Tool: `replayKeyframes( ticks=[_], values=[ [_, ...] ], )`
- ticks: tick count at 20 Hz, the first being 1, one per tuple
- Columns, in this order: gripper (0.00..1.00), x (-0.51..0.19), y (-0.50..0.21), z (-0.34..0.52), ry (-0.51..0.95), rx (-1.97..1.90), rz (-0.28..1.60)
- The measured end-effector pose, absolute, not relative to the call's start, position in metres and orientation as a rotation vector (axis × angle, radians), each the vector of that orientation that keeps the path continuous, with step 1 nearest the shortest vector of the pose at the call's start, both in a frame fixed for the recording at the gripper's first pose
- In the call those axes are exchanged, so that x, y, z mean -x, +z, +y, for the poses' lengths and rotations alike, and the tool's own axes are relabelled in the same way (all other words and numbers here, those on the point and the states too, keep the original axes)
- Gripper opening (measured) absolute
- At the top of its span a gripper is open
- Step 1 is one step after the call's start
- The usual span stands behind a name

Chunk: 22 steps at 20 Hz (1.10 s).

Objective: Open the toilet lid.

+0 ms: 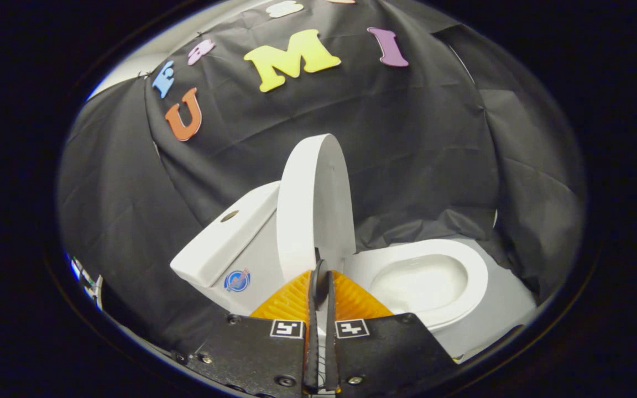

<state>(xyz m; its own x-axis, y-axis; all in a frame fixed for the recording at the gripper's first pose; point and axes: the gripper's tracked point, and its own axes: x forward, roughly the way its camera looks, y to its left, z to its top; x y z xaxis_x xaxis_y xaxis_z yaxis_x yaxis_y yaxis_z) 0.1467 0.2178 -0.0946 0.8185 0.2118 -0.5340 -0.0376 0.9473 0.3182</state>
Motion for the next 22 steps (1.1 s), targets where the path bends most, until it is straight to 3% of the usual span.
replayKeyframes(
  ticks=[22],
  values=[
    [0.08, -0.155, -0.095, 0.296, 0.231, -0.132, 0.592]
  ],
)
